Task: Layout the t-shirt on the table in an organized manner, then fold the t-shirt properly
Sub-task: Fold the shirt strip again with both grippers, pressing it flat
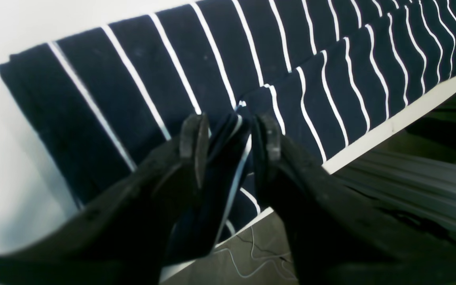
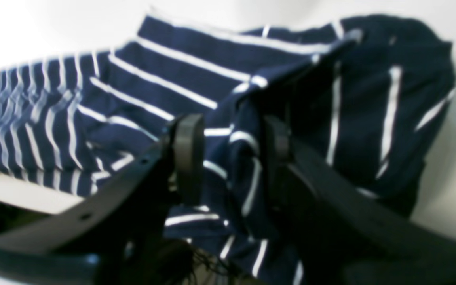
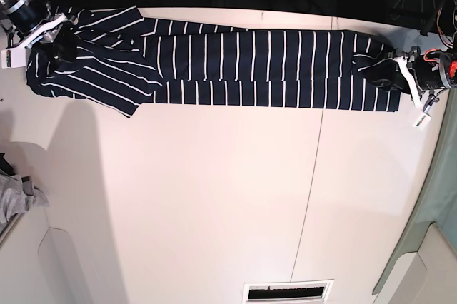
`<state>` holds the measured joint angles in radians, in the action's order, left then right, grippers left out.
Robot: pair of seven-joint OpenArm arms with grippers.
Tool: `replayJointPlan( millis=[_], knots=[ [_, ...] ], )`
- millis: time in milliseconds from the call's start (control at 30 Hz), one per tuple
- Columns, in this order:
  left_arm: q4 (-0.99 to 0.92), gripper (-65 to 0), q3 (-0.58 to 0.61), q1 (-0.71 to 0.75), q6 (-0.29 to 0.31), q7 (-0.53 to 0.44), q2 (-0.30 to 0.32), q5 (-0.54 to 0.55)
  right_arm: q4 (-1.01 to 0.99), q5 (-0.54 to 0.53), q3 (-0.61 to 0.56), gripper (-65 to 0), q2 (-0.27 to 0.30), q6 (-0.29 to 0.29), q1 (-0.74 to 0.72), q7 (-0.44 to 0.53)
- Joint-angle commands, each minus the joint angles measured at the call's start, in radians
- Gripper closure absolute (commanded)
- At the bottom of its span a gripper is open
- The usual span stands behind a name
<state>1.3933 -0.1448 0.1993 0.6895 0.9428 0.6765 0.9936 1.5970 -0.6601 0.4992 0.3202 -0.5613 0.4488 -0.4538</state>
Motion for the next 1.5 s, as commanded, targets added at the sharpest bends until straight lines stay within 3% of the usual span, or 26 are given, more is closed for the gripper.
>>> replayJointPlan(
  millis=[0,167,300,400,467,600,767,900,1033,1133,1233,1467],
  knots=[
    [0.014,-21.6,-0.022,-0.011,0.009,-0.011,0.025,0.02,0.016,-0.038,0.027,-22.9,0.014,-0.003,-0.001,0.003],
    [0.014,-21.6,-0.094,-0.011,0.009,-0.01,0.025,0.035,0.032,-0.156,0.161,-22.9,0.014,-0.013,-0.005,-0.098],
    [0.014,-21.6,-0.166,-0.011,0.009,-0.01,0.025,0.089,0.072,-0.222,0.255,-22.9,0.015,-0.012,-0.006,-0.113],
    [0.014,-21.6,-0.19,-0.011,0.009,-0.01,0.024,0.094,0.103,-0.224,0.263,-22.6,0.014,-0.013,-0.017,-0.121],
    [0.014,-21.6,-0.19,-0.01,0.009,0.003,0.024,0.095,0.109,-0.223,0.247,-19.0,0.015,-0.013,-0.037,-0.127],
    [0.014,-22.8,-0.193,0.005,0.009,0.013,0.024,0.086,0.105,-0.214,0.172,0.0,0.014,-0.013,-0.08,-0.126],
    [0.013,-33.8,-0.218,0.068,0.009,-0.088,0.016,0.04,0.065,-0.042,0.012,0.0,0.015,-0.013,-0.12,-0.068],
    [0.013,-34.6,-0.219,0.093,-0.006,-0.174,-0.025,-0.08,-0.069,0.102,-0.099,0.0,0.015,-0.011,-0.17,0.006],
    [0.012,-34.7,-0.219,0.1,-0.018,-0.177,-0.084,-0.107,-0.241,0.122,-0.158,0.0,0.014,-0.011,-0.225,0.039],
    [0.012,-34.7,-0.219,0.1,-0.039,-0.208,-0.109,-0.215,-0.33,0.121,-0.18,0.0,0.014,-0.011,-0.25,0.039],
    [0.004,-34.7,-0.219,0.1,-0.088,-0.269,-0.111,-0.268,-0.358,0.118,-0.182,0.0,0.015,-0.011,-0.254,0.039],
    [-0.059,-34.7,-0.218,0.1,-0.088,-0.312,-0.111,-0.303,-0.357,0.117,-0.182,0.0,0.015,-0.011,-0.258,0.039]
  ],
)
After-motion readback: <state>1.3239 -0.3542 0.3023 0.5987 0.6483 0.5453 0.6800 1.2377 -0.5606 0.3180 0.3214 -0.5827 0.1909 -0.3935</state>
